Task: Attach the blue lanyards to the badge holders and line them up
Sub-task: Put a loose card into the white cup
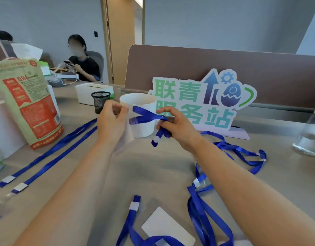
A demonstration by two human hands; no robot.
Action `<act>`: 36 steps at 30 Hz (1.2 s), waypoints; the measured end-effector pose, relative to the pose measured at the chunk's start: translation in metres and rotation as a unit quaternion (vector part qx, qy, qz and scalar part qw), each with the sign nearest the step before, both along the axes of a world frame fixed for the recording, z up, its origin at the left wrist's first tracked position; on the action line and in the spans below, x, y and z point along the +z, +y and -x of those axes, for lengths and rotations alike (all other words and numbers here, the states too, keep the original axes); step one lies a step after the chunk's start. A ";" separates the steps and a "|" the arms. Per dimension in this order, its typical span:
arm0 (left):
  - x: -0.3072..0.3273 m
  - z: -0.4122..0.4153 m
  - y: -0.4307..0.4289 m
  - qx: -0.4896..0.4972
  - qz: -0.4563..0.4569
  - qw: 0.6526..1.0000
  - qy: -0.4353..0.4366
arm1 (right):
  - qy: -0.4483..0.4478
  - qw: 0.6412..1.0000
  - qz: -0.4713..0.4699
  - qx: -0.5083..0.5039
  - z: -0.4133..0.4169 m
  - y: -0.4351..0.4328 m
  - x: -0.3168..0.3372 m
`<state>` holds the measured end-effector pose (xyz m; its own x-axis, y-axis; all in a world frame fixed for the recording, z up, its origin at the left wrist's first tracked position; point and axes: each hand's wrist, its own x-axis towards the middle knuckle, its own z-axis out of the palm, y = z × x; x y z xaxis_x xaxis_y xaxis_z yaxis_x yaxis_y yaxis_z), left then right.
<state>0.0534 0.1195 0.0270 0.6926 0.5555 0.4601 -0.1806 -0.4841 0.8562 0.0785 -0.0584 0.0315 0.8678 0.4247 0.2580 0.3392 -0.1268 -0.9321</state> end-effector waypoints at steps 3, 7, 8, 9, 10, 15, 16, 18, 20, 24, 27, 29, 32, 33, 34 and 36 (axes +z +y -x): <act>-0.008 -0.007 0.025 0.050 0.014 0.999 0.005 | -0.062 0.996 -0.003 -0.070 -0.024 0.023 0.009; -0.011 -0.009 0.043 0.058 0.021 0.998 0.014 | -0.155 0.976 0.013 -0.155 -0.062 0.057 0.030; -0.010 -0.008 0.045 0.058 0.027 0.998 0.019 | -0.171 0.971 0.008 -0.164 -0.070 0.065 0.035; -0.010 -0.007 0.046 0.057 0.034 0.998 0.023 | -0.183 0.968 0.004 -0.170 -0.078 0.072 0.040; -0.010 -0.007 0.047 0.055 0.042 0.997 0.025 | -0.192 0.966 0.003 -0.174 -0.086 0.079 0.044; -0.010 -0.009 0.052 0.045 0.060 0.996 0.053 | -0.186 0.961 0.080 -0.187 -0.121 0.107 0.039; -0.012 -0.011 0.053 0.044 0.059 0.996 0.059 | -0.182 0.959 0.111 -0.187 -0.126 0.112 0.035; -0.014 -0.012 0.054 0.039 0.058 0.995 0.065 | -0.178 0.948 0.185 -0.186 -0.130 0.118 0.026; -0.017 -0.014 0.056 0.030 0.057 0.996 0.068 | -0.173 0.935 0.244 -0.189 -0.129 0.122 0.020; -0.019 -0.014 0.058 0.018 0.062 0.996 0.065 | -0.180 0.913 0.295 -0.217 -0.126 0.126 0.019; -0.018 -0.012 0.058 0.013 0.064 0.996 0.065 | -0.185 0.910 0.286 -0.237 -0.120 0.123 0.023; -0.017 -0.012 0.057 0.004 0.062 0.996 0.061 | -0.199 0.912 0.263 -0.242 -0.114 0.119 0.026; -0.016 -0.011 0.053 -0.007 0.047 0.997 0.061 | -0.216 0.921 0.231 -0.227 -0.101 0.107 0.026; -0.016 -0.010 0.051 -0.012 0.039 0.997 0.064 | -0.224 0.922 0.224 -0.221 -0.095 0.101 0.024; -0.016 -0.010 0.048 -0.018 0.030 0.997 0.070 | -0.235 0.921 0.223 -0.219 -0.090 0.093 0.021; -0.016 -0.010 0.040 -0.035 0.009 0.996 0.086 | -0.256 0.913 0.232 -0.216 -0.077 0.076 0.013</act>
